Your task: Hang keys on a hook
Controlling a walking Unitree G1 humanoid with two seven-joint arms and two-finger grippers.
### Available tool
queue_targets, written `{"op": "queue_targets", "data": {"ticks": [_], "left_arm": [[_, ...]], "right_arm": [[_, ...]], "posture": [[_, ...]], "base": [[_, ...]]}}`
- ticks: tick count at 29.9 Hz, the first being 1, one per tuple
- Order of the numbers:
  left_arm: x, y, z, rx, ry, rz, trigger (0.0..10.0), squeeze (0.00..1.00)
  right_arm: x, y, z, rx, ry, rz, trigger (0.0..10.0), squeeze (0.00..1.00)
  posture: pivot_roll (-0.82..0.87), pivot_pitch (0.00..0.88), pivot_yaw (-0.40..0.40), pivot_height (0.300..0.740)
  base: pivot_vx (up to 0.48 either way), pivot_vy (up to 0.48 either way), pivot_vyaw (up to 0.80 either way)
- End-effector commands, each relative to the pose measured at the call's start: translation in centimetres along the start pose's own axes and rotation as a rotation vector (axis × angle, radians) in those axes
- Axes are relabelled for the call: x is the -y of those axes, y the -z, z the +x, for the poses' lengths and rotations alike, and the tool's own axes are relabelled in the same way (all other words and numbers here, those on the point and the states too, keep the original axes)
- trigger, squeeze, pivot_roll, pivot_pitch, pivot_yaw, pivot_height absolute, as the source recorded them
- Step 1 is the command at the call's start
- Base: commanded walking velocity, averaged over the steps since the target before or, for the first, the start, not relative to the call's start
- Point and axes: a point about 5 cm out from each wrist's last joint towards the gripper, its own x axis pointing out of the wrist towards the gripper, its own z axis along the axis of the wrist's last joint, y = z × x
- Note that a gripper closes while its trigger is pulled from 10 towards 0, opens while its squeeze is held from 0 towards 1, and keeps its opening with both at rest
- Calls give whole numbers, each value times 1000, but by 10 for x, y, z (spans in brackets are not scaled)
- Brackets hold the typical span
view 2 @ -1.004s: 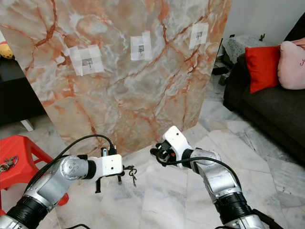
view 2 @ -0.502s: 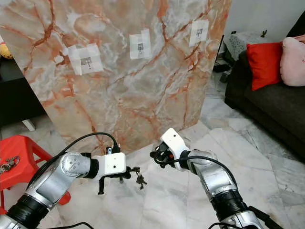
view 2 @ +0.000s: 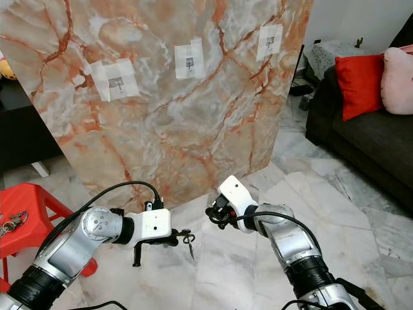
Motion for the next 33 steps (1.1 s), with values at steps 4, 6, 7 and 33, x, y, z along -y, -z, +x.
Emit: {"op": "queue_targets", "data": {"ticks": [4, 6, 7, 33], "left_arm": [[0, -4, -3, 16, 17, 4, 10000, 0], [1, -4, -3, 17, 26, 5, 10000, 0], [2, -4, -4, 27, 41, 1, 10000, 0], [7, 3, -8, -16, 169, 138, 10000, 0]], "right_arm": [[7, -9, -5, 56, 13, -12, 10000, 0], [9, -12, -8, 81, 13, -20, 10000, 0], [12, -16, -12, 98, 4, -38, 10000, 0], [0, 0, -16, -91, -362, -281, 10000, 0]], "posture": [[12, 40, -35, 740], [10, 33, -34, 740], [7, 32, -34, 740], [16, 52, -31, 740]], "base": [[0, 0, 0], [0, 0, 0], [0, 0, 0], [0, 0, 0]]}}
